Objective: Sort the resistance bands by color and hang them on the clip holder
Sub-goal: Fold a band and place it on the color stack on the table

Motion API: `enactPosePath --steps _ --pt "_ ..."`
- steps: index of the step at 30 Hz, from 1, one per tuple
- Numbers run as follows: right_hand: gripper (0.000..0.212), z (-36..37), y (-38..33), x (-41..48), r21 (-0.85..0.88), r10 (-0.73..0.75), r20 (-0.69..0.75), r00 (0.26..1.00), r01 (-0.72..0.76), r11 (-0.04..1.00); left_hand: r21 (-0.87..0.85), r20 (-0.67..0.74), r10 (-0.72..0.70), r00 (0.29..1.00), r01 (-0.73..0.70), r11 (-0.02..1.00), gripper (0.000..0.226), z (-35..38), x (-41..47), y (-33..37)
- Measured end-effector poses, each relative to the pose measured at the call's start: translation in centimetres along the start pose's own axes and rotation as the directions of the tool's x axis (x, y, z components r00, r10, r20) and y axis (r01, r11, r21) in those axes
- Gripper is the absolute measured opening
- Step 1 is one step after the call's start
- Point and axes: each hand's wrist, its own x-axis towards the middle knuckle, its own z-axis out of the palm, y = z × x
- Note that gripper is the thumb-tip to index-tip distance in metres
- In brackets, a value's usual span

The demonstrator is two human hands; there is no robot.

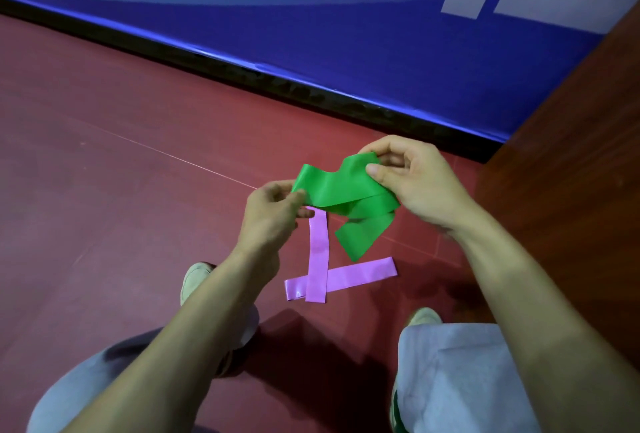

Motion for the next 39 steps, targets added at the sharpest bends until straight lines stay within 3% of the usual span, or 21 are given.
enactPosePath --steps 4,7,14,16,20,22,28,33,39 --pt "0.025 -0.1 0.9 0.2 -0.082 0.092 -0.106 0.99 -0.101 0.991 0.037 -0.076 0.19 0.979 -0.188 0.981 0.02 -0.3 0.0 0.8" --pt "0.036 0.0 1.7 0.3 -0.285 0.079 -0.137 0.987 -0.116 0.951 0.08 -0.064 0.306 0.95 -0.301 0.95 0.022 -0.6 0.0 1.4" --pt "0.058 0.7 2.3 -0.3 -0.689 0.16 0.089 0.983 -0.055 0.722 0.312 0.101 0.526 0.845 -0.529 0.789 0.03 -1.5 -0.2 2.1" --pt "0.05 1.0 1.8 -0.3 -0.658 0.078 0.06 0.995 -0.019 0.753 0.409 0.159 0.548 0.821 -0.56 0.721 0.027 -1.7 -0.5 2.1" --pt "0.035 2.0 0.3 -0.2 -0.424 -0.13 0.008 0.992 0.121 0.897 0.483 0.266 0.572 0.776 -0.621 0.617 0.022 -2.2 -0.7 1.8" --pt "0.03 2.5 0.1 -0.2 -0.376 -0.127 0.012 0.992 0.122 0.918 0.477 0.289 0.587 0.756 -0.646 0.596 0.018 -2.3 -0.9 1.7" --pt "0.019 3.3 0.5 0.2 -0.419 -0.099 0.023 0.995 0.1 0.903 0.488 0.364 0.602 0.71 -0.696 0.526 0.038 -2.9 -1.5 2.0" --pt "0.006 3.4 0.4 0.3 -0.425 -0.11 0.056 0.992 0.123 0.897 0.544 0.363 0.569 0.738 -0.663 0.513 0.049 -3.4 -1.0 1.8" --pt "0.005 3.3 0.2 0.3 -0.425 -0.182 0.06 0.981 0.19 0.885 0.544 0.364 0.583 0.726 -0.674 0.499 0.052 -3.5 -0.8 1.5"
